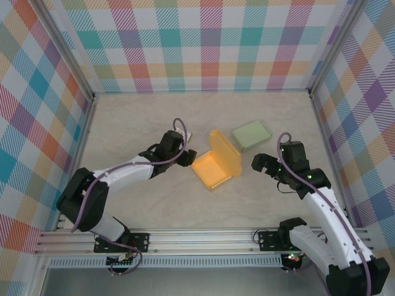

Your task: Fold the paper box

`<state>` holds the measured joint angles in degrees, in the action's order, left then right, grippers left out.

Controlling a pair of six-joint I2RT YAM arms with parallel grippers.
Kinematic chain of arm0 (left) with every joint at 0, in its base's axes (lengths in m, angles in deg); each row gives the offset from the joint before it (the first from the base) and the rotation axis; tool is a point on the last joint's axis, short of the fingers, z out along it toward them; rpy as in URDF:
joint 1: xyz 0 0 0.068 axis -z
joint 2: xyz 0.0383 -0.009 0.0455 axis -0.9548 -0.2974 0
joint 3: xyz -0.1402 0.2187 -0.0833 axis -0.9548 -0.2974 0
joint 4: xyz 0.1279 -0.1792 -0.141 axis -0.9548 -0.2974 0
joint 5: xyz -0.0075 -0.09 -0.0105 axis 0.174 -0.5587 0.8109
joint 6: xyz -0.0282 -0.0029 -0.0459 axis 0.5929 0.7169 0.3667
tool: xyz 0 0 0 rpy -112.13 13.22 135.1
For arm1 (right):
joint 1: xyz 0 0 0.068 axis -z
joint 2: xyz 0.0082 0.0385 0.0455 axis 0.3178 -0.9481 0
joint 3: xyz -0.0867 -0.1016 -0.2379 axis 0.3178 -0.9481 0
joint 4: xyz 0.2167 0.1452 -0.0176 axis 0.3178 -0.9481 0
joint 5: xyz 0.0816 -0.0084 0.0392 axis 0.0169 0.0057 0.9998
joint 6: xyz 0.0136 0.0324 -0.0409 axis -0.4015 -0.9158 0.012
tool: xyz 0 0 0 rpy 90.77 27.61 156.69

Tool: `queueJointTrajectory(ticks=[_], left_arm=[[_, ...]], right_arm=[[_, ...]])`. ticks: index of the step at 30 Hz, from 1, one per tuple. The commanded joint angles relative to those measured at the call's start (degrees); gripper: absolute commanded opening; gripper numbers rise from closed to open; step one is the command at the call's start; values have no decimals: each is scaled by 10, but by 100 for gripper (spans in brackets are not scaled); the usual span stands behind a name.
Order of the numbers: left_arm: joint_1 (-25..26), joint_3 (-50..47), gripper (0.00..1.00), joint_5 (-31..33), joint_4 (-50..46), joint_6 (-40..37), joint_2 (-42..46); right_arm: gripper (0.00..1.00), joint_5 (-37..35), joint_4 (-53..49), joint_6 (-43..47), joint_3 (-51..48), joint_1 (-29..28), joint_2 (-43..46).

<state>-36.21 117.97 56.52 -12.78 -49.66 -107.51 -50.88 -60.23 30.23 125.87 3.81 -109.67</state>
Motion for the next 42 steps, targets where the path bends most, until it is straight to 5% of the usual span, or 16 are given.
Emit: queueJointTrajectory(ticks=[1, 10, 21, 25, 30, 36, 42], left_arm=[[-2, 38, 71, -76, -33, -60, -41], [2, 92, 60, -92, -66, -69, -121], [34, 109, 45, 23, -82, -60, -160], [44, 100, 38, 59, -79, -41, -159], [58, 82, 28, 124, -82, 9, -141], [68, 40, 21, 198, -84, 100, -102], [87, 17, 19, 243, -173, 226, -54]], right_arm=[[100, -30, -38, -16, 3, -2, 29], [100, -29, -38, 1, 6, -2, 49], [100, -21, -25, 43, 0, -2, 53], [100, -79, -33, 19, -7, -2, 70], [100, -97, -20, 3, -15, -2, 105], [100, -32, 50, 50, -44, -1, 129], [100, 5, 46, 38, -25, -2, 42]])
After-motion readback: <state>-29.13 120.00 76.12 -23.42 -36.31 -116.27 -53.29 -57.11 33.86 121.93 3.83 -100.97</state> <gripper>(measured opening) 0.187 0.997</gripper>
